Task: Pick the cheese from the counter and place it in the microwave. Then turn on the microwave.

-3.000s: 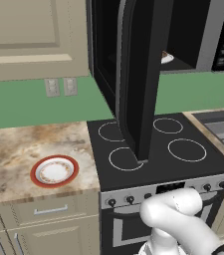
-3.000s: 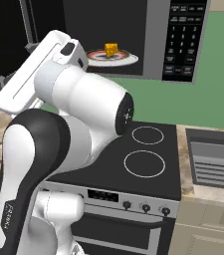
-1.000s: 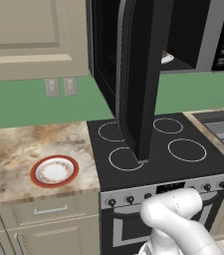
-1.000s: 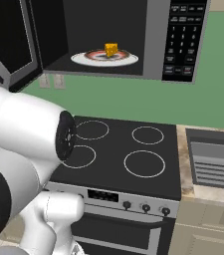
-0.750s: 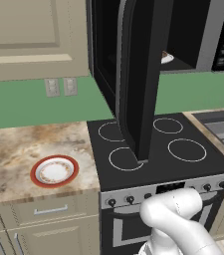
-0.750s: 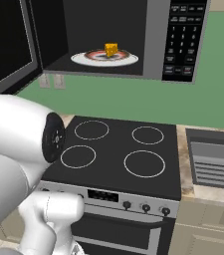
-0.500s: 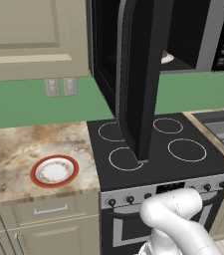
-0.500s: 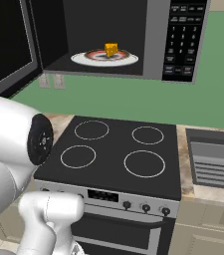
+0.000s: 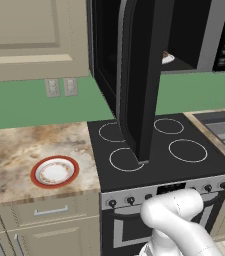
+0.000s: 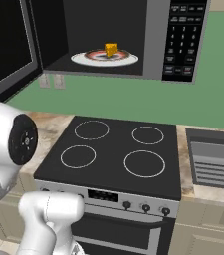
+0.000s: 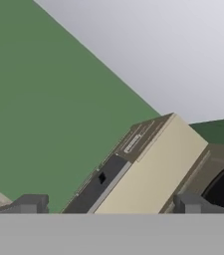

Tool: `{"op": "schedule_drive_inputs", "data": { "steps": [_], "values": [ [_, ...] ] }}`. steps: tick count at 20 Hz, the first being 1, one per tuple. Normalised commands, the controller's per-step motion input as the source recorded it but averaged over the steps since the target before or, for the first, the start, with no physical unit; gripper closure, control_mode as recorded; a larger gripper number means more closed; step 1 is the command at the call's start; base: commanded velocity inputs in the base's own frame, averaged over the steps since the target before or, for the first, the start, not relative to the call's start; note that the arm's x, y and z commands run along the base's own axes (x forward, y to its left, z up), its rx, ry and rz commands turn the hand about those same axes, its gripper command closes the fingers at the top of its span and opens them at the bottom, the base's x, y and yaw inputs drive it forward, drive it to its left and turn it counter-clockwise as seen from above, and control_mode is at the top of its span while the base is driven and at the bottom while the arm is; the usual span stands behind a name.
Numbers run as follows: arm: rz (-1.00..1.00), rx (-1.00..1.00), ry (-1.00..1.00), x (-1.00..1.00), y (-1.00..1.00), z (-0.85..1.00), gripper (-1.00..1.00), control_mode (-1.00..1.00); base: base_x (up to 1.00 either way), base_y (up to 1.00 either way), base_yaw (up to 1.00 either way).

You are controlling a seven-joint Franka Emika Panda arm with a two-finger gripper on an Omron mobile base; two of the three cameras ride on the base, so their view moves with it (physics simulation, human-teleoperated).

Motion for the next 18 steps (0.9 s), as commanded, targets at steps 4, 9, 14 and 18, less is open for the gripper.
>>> {"op": "schedule_drive_inputs", "data": {
  "steps": [4, 9, 14, 18],
  "values": [
    [0.00, 0.00, -0.04, -0.03, 0.16, 0.00, -1.00, -1.00, 0.00, 0.00, 0.00],
    [0.00, 0.00, -0.08, -0.01, 0.17, 0.00, -1.00, -1.00, 0.00, 0.00, 0.00],
    [0.00, 0.00, -0.16, -0.05, 0.15, 0.00, -1.00, -1.00, 0.00, 0.00, 0.00],
    [0.00, -0.01, -0.15, -0.01, 0.20, -0.01, -1.00, -1.00, 0.00, 0.00, 0.00]
  ]
}}
